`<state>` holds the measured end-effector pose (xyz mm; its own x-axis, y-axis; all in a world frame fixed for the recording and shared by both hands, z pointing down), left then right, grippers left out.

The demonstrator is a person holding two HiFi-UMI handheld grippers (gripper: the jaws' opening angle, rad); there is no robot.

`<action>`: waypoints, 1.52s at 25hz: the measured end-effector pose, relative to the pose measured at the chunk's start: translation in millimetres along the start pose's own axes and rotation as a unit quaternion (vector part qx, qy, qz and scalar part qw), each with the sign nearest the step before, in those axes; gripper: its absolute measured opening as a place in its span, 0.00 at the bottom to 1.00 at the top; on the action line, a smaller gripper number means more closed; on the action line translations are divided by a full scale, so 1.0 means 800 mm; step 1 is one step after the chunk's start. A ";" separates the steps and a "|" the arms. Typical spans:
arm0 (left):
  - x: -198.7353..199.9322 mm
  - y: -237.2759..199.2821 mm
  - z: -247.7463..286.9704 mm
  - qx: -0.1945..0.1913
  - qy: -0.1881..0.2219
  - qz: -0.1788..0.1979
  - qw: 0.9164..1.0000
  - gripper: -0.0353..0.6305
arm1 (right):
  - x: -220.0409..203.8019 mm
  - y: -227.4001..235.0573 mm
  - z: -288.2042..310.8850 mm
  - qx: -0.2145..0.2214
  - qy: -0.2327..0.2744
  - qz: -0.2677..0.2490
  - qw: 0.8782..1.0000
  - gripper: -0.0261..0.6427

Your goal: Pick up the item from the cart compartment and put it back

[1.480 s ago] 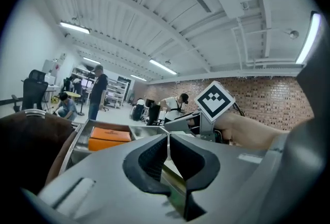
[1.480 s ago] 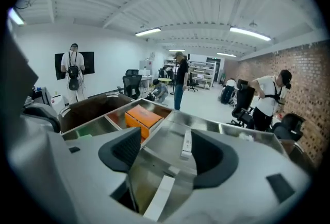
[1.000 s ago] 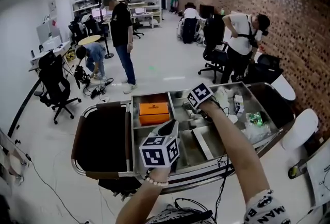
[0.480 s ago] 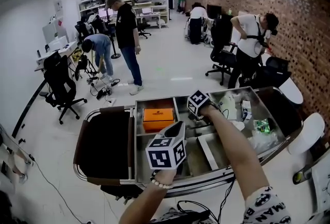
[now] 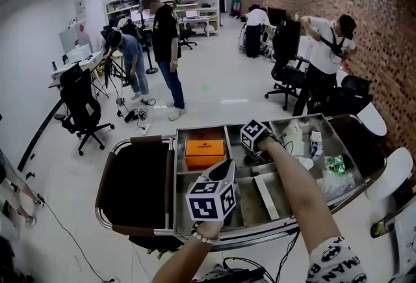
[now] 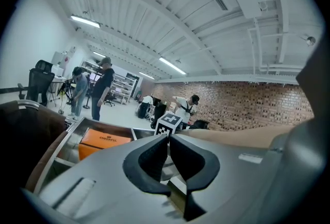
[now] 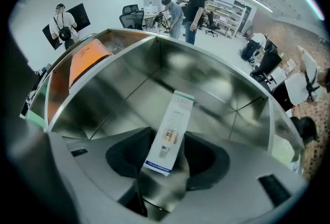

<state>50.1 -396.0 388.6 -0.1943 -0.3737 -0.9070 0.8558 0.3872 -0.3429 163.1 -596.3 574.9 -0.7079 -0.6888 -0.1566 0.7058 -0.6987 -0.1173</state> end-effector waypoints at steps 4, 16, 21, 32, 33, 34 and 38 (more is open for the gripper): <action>-0.004 -0.003 0.002 -0.001 -0.003 -0.003 1.000 0.06 | 0.004 0.008 -0.015 -0.024 0.024 -0.008 0.999 0.32; -0.002 -0.004 -0.033 -0.022 0.015 -0.004 1.000 0.06 | 0.003 -0.019 -0.152 -0.057 0.209 0.026 0.976 0.30; -0.009 -0.005 -0.063 -0.033 0.023 0.005 0.999 0.03 | -0.021 -0.065 -0.203 -0.047 0.290 0.050 0.955 0.30; -0.038 -0.030 -0.177 -0.030 0.052 0.054 0.997 0.03 | -0.118 -0.219 -0.306 -0.054 0.435 0.082 0.895 0.30; -0.042 -0.033 -0.186 -0.027 0.051 0.061 0.996 0.03 | -0.128 -0.231 -0.313 -0.057 0.446 0.088 0.889 0.30; -0.044 -0.037 -0.195 -0.024 0.051 0.066 0.996 0.04 | -0.139 -0.243 -0.318 -0.059 0.457 0.096 0.882 0.30; -0.063 -0.049 -0.237 -0.026 0.044 0.070 0.996 0.04 | -0.191 -0.303 -0.321 -0.056 0.487 0.131 0.862 0.30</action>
<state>-64.5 -232.2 401.1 -0.1170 -0.2387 -0.9640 0.8520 0.4746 -0.2209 107.8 -271.9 375.3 -0.2028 -0.2937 -0.9341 0.8747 -0.4832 -0.0379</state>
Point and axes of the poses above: the fingertips, and each gripper's own axes: z forward along the fingers, y to its right, x out of its top, the point moved 1 cm from there along -z, backward along the fingers, and after that the axes turned 5 degrees about -y, right-handed, at the moved point
